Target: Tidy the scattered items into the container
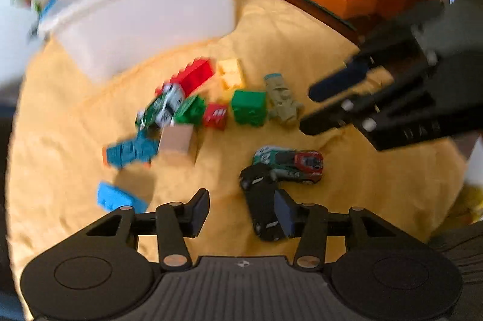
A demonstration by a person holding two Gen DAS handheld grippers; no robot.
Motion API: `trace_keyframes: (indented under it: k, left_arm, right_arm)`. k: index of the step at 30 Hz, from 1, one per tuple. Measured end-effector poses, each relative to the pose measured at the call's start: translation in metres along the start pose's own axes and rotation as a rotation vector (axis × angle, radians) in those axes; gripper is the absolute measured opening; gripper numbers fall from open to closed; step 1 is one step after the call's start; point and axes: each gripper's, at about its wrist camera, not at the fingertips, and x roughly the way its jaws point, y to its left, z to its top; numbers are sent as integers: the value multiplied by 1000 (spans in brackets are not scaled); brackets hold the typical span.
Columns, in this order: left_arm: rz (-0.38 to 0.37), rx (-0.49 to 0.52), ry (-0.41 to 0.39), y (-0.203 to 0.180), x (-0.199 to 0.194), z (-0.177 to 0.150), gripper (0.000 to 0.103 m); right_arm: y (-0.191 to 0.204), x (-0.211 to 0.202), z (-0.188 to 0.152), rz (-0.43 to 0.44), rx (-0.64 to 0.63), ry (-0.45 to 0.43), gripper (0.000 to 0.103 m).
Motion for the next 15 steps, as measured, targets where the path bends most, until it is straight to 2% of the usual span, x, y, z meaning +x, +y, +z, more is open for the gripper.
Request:
trace_keyframes:
  k: [4, 5, 8, 9, 11, 15]
  left_arm:
    - [85, 41, 17, -32, 17, 7, 51]
    - [99, 38, 25, -38, 21, 6, 47]
    - [138, -21, 53, -47, 43, 7, 22]
    - [124, -61, 43, -43, 42, 6, 19]
    - [52, -183, 26, -26, 38, 5, 19]
    - [-283, -617, 44, 47, 48, -16, 19]
  right_arm:
    - [-9, -4, -4, 5, -20, 6, 36]
    - [-10, -5, -6, 7, -29, 7, 36]
    - [-12, -5, -14, 29, -64, 5, 36]
    - [-12, -5, -16, 31, -78, 9, 36]
    - [-12, -2, -21, 31, -93, 21, 36]
    - [-14, -5, -27, 72, -89, 13, 36]
